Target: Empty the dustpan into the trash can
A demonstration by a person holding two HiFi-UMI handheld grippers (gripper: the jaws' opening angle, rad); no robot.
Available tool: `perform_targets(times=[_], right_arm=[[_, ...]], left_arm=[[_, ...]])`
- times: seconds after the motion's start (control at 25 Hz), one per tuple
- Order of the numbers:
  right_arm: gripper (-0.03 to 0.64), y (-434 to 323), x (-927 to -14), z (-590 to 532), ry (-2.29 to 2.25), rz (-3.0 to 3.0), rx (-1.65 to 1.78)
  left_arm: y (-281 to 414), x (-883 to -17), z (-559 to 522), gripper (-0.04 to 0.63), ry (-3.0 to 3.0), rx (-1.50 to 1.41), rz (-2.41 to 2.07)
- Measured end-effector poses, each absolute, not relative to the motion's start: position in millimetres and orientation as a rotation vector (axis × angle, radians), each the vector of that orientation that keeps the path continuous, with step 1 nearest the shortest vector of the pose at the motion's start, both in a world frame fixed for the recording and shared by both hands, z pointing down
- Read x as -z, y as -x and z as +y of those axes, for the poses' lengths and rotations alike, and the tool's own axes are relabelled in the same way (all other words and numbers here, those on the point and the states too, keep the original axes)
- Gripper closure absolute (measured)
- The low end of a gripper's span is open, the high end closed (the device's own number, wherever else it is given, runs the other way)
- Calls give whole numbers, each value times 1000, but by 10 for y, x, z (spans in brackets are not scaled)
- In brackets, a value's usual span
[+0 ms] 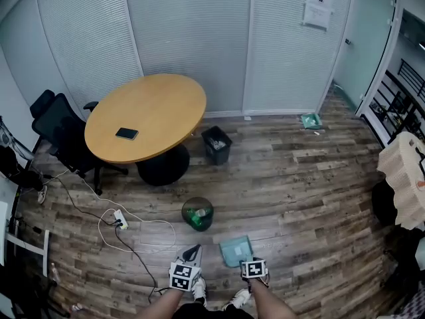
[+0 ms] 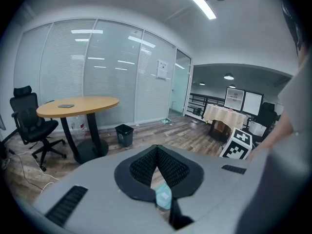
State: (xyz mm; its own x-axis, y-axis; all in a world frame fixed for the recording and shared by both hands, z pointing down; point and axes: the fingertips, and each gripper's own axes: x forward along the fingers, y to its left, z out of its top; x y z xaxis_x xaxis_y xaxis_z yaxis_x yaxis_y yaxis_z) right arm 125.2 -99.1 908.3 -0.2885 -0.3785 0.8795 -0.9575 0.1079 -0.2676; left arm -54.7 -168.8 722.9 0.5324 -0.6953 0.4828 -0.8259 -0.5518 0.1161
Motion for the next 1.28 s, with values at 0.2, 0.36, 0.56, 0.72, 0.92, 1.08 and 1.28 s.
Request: perform_targets(times=[0.2, 0.36, 0.56, 0.72, 0.92, 1.08, 1.28], right_arm=[[313, -1391, -8941, -1018, -1352, -1762, -1028], [302, -1427, -8494, -1158, -1454, -1880, -866], [302, -1464, -7712, -1410, -1586, -2004, -667], [302, -1404, -7087, -1615, -1645, -2106, -531], [302, -1327, -6319, -1765, -1713, -2206, -358], [335, -1288, -5856, -1811, -1763, -2250, -219], [557, -1327, -5548, -1809, -1844, -2202, -95]], left_arm=[[559, -7191, -1703, 584, -2440, -542, -1265], [516, -7151, -1699, 584, -2447, -523, -1263], [468, -6988, -1785, 584, -2467, -479, -1268], [447, -6834, -1857, 584, -2490, -420, -1285], [414, -6529, -1930, 584, -2538, -352, -1312], [390, -6269, -2004, 584, -2575, -287, -1330], [375, -5919, -2023, 584, -2629, -216, -1351]])
